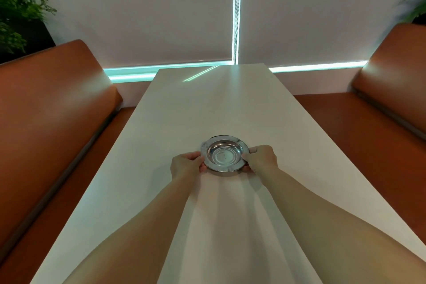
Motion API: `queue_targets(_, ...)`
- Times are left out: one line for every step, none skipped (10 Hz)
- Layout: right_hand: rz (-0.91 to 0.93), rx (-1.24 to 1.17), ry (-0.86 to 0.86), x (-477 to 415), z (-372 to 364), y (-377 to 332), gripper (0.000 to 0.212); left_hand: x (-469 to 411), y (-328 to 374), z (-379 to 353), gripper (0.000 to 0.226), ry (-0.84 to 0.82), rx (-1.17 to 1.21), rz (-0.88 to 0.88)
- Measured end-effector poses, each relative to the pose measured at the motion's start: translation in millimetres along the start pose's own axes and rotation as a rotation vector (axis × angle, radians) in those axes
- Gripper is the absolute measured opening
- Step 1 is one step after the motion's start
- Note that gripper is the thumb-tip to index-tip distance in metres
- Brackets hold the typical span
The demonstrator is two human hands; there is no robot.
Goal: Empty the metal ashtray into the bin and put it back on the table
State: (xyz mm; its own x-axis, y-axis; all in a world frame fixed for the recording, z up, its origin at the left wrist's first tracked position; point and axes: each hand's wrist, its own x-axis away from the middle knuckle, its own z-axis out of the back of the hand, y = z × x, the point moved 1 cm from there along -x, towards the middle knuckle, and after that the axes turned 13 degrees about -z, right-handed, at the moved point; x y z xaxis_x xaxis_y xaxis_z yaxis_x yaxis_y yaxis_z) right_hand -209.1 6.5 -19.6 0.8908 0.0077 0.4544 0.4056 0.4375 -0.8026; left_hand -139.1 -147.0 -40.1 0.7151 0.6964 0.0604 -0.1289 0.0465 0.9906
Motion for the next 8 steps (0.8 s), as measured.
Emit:
queue_targets(-0.004, -0.012, 0.005, 0, -1, -1, 0.021, -1, -1, -2, 0.022, 0.005, 0.002, -0.019)
queue_targets(0.002, -0.028, 0.004, -2, -1, -1, 0.021, -3, -2, -3, 0.020, 0.026, 0.000, -0.021)
queue_targets(-0.001, -0.045, -0.009, -2, -1, -1, 0.019, -5, -5, -3, 0.017, 0.048, 0.013, -0.016)
queue_targets(-0.005, -0.056, -0.018, -5, 0, 0, 0.019, -4, -6, -4, 0.017, 0.056, 0.031, -0.009)
queue_targets(0.003, -0.055, -0.030, -2, 1, 1, 0.013, -1, -6, -2, 0.018, 0.058, 0.029, -0.015)
queue_targets(0.011, -0.040, 0.001, 3, 4, 3, 0.023, 9, 0, 5, 0.019, 0.051, -0.026, -0.035)
queue_targets(0.023, -0.032, 0.028, 12, 9, 6, 0.021, 21, 8, 15, 0.026, 0.019, -0.128, -0.098)
queue_targets(0.001, 0.012, 0.007, 37, 18, 9, 0.038, 43, 24, 25, 0.029, -0.014, -0.258, -0.133)
